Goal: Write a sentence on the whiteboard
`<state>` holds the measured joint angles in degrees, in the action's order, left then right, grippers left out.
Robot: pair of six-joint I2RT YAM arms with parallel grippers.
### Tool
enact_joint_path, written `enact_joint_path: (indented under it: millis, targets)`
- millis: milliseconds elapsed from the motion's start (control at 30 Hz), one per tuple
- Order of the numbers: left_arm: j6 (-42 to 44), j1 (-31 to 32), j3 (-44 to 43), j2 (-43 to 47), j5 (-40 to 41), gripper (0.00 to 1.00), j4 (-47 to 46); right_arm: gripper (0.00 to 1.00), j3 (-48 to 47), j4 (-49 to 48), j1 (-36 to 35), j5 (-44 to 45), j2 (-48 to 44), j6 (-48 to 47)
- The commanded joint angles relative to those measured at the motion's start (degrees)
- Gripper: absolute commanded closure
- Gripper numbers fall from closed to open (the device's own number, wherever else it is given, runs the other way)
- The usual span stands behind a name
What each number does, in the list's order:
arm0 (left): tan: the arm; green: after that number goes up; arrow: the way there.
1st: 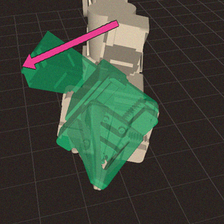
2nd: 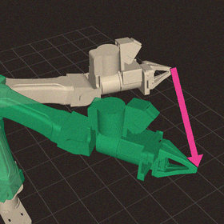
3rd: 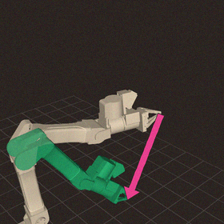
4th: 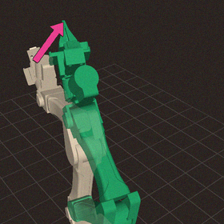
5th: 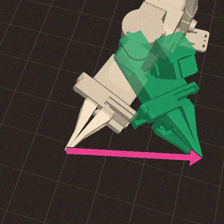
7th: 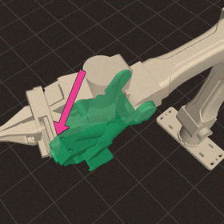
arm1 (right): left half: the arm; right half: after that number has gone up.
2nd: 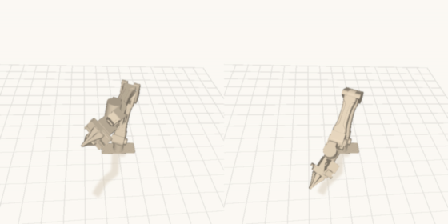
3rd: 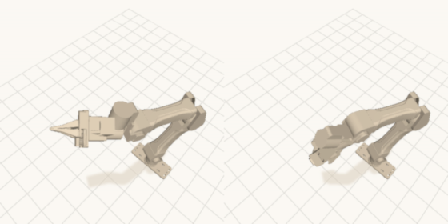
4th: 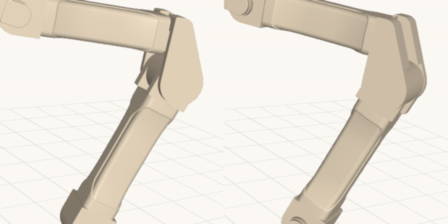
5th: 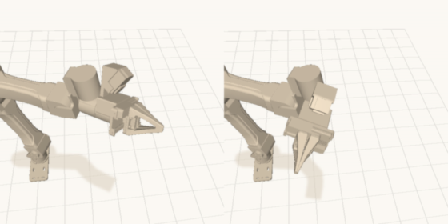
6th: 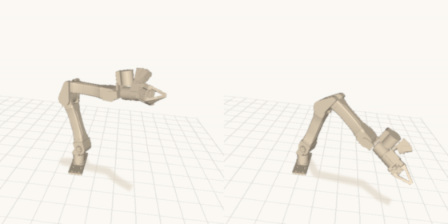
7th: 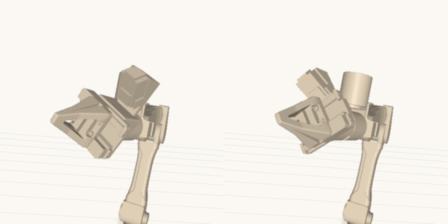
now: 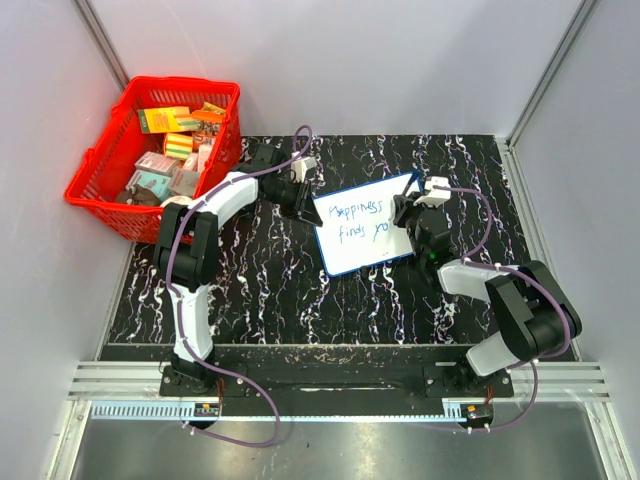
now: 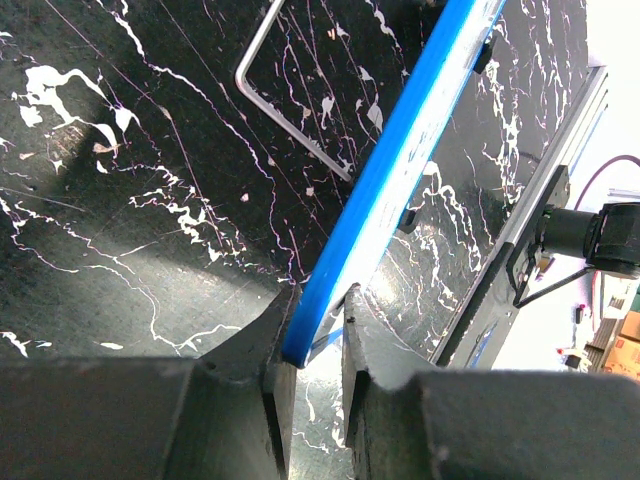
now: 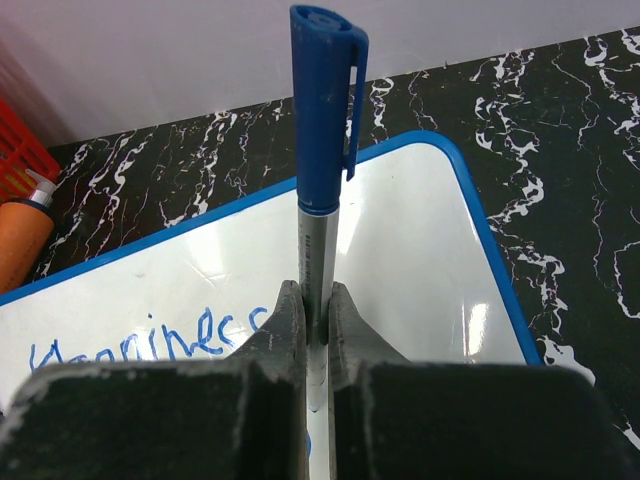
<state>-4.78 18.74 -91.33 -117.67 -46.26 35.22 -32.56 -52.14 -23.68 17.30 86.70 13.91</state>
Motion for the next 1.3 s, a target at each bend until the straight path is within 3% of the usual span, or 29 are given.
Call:
enact_joint_path:
  millis: [0, 600, 1267]
  targets:
    - [9.17, 0.15, 2.3, -1.34, 20.51, 1.0, -2.26, 1.0, -0.4, -2.09, 0.04, 1.16, 0.14, 0.24]
    - [8.99, 0.24, 2.3, -1.42, 20.51, 1.0, -2.35, 1.0, 3.2, 0.9, 0.04, 0.63, -2.06, 1.12]
    - [9.17, 0.42, 2.47, -1.25, 20.77, 1.0, -2.35, 1.0, -0.49, 1.6, 0.04, 4.23, -2.06, 0.5]
